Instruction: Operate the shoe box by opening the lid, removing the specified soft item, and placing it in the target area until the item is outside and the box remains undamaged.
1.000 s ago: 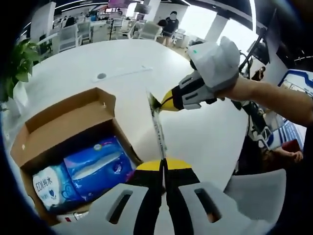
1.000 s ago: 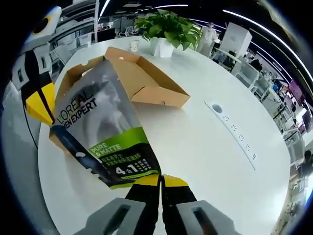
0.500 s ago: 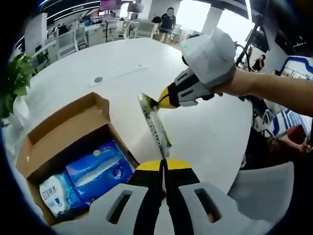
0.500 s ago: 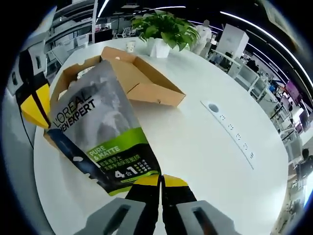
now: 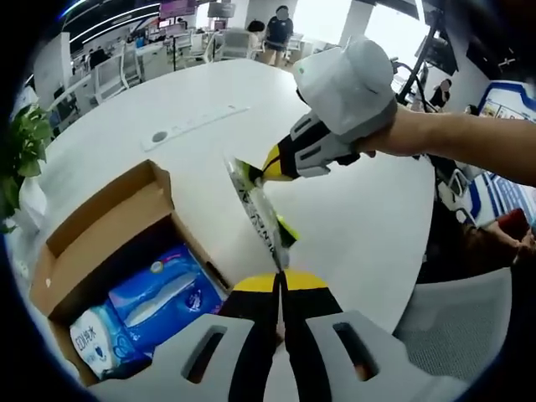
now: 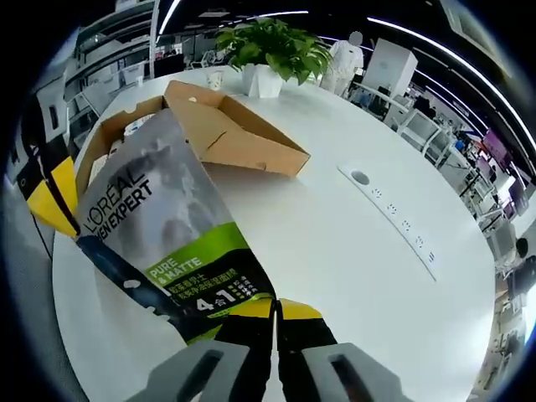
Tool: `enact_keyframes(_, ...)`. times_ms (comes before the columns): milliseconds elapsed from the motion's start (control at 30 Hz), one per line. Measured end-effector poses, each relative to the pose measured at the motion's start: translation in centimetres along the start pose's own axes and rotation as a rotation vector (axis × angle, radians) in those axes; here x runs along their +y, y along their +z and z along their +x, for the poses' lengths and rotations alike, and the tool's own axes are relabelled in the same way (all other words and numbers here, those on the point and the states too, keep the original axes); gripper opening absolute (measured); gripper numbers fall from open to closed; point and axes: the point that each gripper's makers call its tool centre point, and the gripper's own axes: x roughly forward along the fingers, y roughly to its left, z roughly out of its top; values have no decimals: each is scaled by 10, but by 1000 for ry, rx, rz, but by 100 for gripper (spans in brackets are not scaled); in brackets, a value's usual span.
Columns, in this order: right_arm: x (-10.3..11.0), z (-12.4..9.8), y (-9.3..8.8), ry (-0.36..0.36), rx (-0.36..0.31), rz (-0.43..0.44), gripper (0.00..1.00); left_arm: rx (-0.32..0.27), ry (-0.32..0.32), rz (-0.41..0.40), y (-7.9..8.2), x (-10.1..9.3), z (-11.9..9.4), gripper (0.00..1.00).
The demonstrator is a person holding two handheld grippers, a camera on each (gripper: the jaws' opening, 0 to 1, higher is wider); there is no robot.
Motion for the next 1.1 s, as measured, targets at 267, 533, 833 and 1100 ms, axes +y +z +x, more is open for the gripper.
enact_keyframes(267, -9, 3, -7, -10, -9, 38, 0, -1, -7, -8, 2, -1, 8, 0)
enact_keyframes(533, -12, 3, -10, -17, -14, 64, 0, 10, -19, -8, 1, -4, 17, 0)
enact_keyframes(833, -16, 6, -16, -21, -19, 85, 0, 22, 4, 34, 1, -2, 24, 1)
enact_keyframes(1100, -21, 7, -20, -27, -18, 96, 0, 44, 21, 95, 0, -3, 31, 1)
